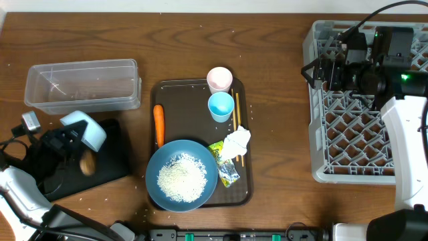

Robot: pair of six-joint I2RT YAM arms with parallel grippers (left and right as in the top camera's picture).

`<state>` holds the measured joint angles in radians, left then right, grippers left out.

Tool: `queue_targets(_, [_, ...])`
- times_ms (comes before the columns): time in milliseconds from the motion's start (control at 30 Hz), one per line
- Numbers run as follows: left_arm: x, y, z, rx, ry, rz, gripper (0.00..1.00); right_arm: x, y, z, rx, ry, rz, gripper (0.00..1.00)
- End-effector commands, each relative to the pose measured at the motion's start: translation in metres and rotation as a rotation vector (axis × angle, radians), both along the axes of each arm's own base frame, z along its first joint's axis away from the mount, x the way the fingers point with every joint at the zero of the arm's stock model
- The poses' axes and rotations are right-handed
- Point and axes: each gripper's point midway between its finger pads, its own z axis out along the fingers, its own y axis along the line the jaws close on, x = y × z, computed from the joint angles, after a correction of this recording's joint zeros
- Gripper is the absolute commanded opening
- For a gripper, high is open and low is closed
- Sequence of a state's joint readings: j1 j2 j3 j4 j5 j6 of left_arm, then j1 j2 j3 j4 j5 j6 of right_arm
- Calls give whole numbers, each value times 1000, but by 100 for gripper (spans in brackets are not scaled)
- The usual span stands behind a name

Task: Sort waste into correct bins and load items into the dishwasher rack
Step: 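Lift the bowl and tip it over the black tray, dumping the scrap, then carry the empty bowl back and set it on the brown tray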

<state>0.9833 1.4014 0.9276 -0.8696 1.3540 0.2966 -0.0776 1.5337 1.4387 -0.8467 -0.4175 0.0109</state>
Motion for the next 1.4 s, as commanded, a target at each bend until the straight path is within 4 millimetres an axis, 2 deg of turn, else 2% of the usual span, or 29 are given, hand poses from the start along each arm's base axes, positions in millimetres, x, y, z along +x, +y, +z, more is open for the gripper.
queue_targets(0, [-2, 1, -4, 51, 1, -3, 6, 1, 3, 6, -3, -14, 11, 98])
queue_targets(300, [4, 0, 1, 95, -29, -27, 6, 2, 3, 6, -3, -14, 11, 99])
queue_targets(467, [17, -15, 15, 163, -63, -102, 6, 1, 3, 6, -2, -13, 11, 98])
queue_targets(567, [28, -25, 15, 222, 1, -138, 6, 1, 3, 6, -2, -13, 11, 98])
queue_targets(800, [62, -66, 19, 433, 108, -235, 6, 1, 3, 6, -3, -14, 11, 98])
queue_targets(933, [87, -108, 19, 614, 81, -311, 6, 1, 3, 6, -3, -14, 11, 98])
queue_targets(1067, [108, -151, 3, 842, 71, -365, 6, 2, 3, 7, -3, -17, 12, 98])
queue_targets(1167, [117, -187, -18, 986, 84, -416, 6, 2, 3, 7, -3, -18, 11, 98])
queue_targets(1267, [120, -215, -47, 1078, 117, -477, 6, 2, 3, 7, -3, -17, 11, 98])
queue_targets(1367, [120, -229, -79, 1146, 172, -524, 6, 2, 3, 7, -3, -16, 11, 98])
